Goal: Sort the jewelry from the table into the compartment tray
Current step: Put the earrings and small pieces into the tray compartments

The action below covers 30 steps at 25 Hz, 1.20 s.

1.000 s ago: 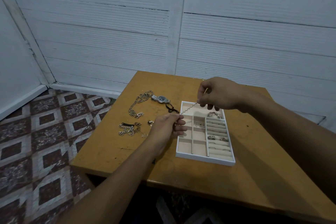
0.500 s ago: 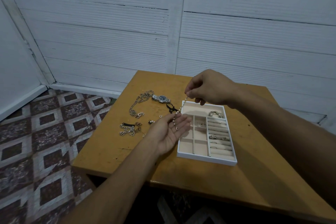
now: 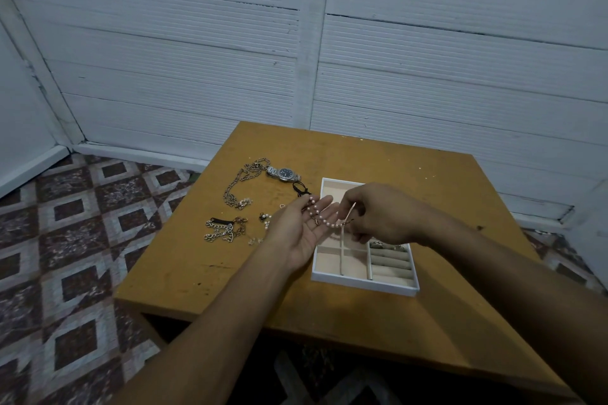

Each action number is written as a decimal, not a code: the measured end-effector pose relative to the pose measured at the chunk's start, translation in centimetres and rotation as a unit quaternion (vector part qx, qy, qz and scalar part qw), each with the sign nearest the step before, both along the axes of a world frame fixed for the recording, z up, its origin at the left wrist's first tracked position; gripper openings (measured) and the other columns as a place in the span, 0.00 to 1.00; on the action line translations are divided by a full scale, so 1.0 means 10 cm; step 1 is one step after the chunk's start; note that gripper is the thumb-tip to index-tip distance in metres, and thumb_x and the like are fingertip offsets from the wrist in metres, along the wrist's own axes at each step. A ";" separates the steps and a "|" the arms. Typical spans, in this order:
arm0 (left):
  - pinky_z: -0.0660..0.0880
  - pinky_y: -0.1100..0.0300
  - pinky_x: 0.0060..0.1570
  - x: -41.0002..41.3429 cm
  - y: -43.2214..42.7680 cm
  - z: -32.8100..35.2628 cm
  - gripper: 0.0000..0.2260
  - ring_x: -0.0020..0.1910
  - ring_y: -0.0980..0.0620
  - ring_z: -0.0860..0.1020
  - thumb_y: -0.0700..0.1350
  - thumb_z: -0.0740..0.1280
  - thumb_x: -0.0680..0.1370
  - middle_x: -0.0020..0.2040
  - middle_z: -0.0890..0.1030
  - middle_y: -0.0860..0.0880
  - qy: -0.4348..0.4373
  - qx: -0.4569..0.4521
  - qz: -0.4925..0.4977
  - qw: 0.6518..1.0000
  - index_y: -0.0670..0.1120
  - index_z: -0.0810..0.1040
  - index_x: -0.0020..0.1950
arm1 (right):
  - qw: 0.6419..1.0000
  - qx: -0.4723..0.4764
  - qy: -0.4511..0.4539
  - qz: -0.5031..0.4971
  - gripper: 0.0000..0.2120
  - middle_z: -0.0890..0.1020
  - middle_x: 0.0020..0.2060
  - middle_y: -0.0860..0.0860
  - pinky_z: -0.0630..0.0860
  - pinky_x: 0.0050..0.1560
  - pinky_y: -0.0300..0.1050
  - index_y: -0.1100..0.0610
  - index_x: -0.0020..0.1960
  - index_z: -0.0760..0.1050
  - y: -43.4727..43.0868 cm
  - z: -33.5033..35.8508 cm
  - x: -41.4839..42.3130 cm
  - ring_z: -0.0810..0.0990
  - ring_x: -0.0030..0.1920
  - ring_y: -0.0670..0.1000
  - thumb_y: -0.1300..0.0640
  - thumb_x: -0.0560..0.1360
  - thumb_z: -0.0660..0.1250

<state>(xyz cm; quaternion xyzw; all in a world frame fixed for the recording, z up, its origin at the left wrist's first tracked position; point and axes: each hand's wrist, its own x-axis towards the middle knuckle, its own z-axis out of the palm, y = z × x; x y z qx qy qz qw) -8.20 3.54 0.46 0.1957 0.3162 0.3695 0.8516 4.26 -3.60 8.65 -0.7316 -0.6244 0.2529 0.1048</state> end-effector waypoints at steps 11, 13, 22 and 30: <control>0.82 0.52 0.45 0.00 -0.02 0.03 0.11 0.40 0.45 0.84 0.39 0.58 0.81 0.43 0.83 0.38 0.068 0.050 -0.105 0.991 0.34 0.77 0.51 | 0.994 0.086 -0.066 -0.005 0.05 0.77 0.39 0.47 0.70 0.37 0.39 0.55 0.46 0.77 0.25 -0.09 -0.04 0.76 0.41 0.49 0.64 0.73 0.68; 0.81 0.51 0.49 -0.01 0.00 0.02 0.12 0.42 0.44 0.84 0.41 0.57 0.82 0.44 0.84 0.38 0.077 0.049 -0.114 0.989 0.35 0.77 0.50 | 0.993 0.093 -0.067 -0.017 0.06 0.78 0.41 0.49 0.71 0.40 0.41 0.57 0.48 0.78 0.28 -0.12 -0.04 0.77 0.43 0.51 0.64 0.73 0.68; 0.79 0.52 0.53 -0.05 0.03 0.03 0.10 0.47 0.44 0.81 0.37 0.58 0.80 0.45 0.81 0.38 0.103 0.070 -0.128 0.984 0.36 0.78 0.50 | 0.993 0.101 -0.023 -0.049 0.04 0.82 0.43 0.51 0.73 0.36 0.40 0.55 0.47 0.78 0.35 -0.26 -0.04 0.79 0.40 0.49 0.58 0.73 0.70; 0.79 0.55 0.55 0.02 -0.02 0.00 0.09 0.49 0.48 0.80 0.35 0.64 0.78 0.50 0.80 0.41 0.206 0.178 -0.093 0.958 0.38 0.78 0.57 | 0.993 0.092 0.021 -0.077 0.08 0.81 0.43 0.47 0.78 0.45 0.47 0.51 0.49 0.77 0.13 -0.50 0.10 0.79 0.44 0.48 0.51 0.72 0.70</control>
